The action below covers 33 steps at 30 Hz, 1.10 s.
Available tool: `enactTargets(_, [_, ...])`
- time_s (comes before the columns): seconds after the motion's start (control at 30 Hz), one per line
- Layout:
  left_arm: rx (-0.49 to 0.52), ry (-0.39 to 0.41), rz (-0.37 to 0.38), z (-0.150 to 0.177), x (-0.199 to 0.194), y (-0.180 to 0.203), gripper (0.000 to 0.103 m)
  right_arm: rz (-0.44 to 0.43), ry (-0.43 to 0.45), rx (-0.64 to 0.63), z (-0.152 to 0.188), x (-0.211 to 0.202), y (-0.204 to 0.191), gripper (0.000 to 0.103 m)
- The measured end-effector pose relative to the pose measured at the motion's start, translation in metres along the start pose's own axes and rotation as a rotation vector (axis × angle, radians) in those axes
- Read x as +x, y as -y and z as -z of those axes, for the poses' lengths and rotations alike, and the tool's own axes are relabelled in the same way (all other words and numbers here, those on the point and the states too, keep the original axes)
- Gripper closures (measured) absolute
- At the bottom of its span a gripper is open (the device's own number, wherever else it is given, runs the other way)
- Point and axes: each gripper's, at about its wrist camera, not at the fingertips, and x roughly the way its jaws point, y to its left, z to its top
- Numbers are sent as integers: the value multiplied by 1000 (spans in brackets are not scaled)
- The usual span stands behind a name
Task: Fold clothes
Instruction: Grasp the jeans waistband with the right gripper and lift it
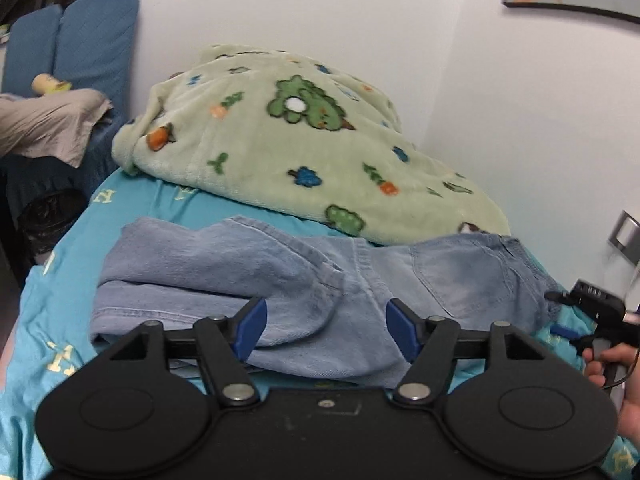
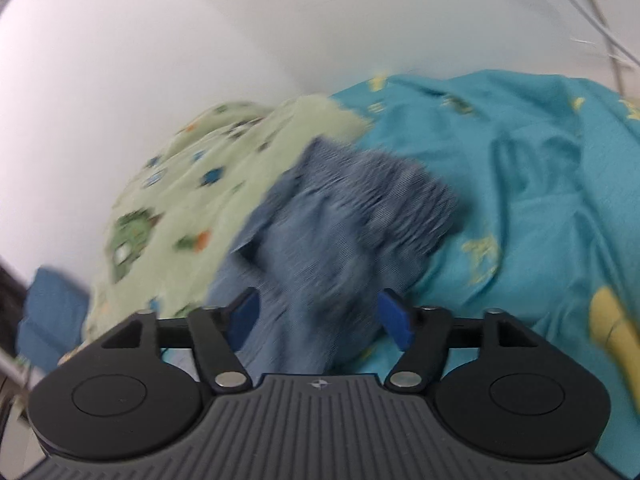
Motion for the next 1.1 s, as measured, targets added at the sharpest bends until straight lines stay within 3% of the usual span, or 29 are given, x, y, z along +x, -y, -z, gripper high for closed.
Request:
enactTargets(0.13, [-5,-11,-36,-7,9,-12,40,5,-11,126,-11,26,24,26])
enactTargets(0.2, [-21,-18,-51,-10,14,-23,40,-42,-5,186,-13,37,32,15])
enactTargets(0.27, [-56,-22,-76,-11,18,-38,40,-43,-11,189,-13,49,31,13])
enactTargets(0.33, [-80,-25,-94,-13,20,-50,40,-6,-6,136,-9,57,25,18])
enactTargets(0.47, [-104,-31,-112,-19,19,-69,40,43,57,63,2,57,10,62])
enactTargets(0.53, [-116,-34,-120,-23,18,-79,40,38,100,24,3,51,-2,78])
enactTargets(0.6, [-116,-52,-109,-31,17,-88,40,17,154,-79,2,39,-29,86])
enactTargets(0.73, [-179,9,-99,-44,3,-112,40,-51,234,-226,4,5,-99,88])
enactTargets(0.83, [-247,48,-84,-50,-10,-133,40,-91,288,-381,24,-16,-165,89])
enactTargets(0.97, [-286,55,-85,-52,-19,-155,39,-177,349,-633,77,-32,-248,89])
enactTargets(1.1, [-406,101,-69,-52,-34,-186,39,-276,325,-868,162,-32,-307,90])
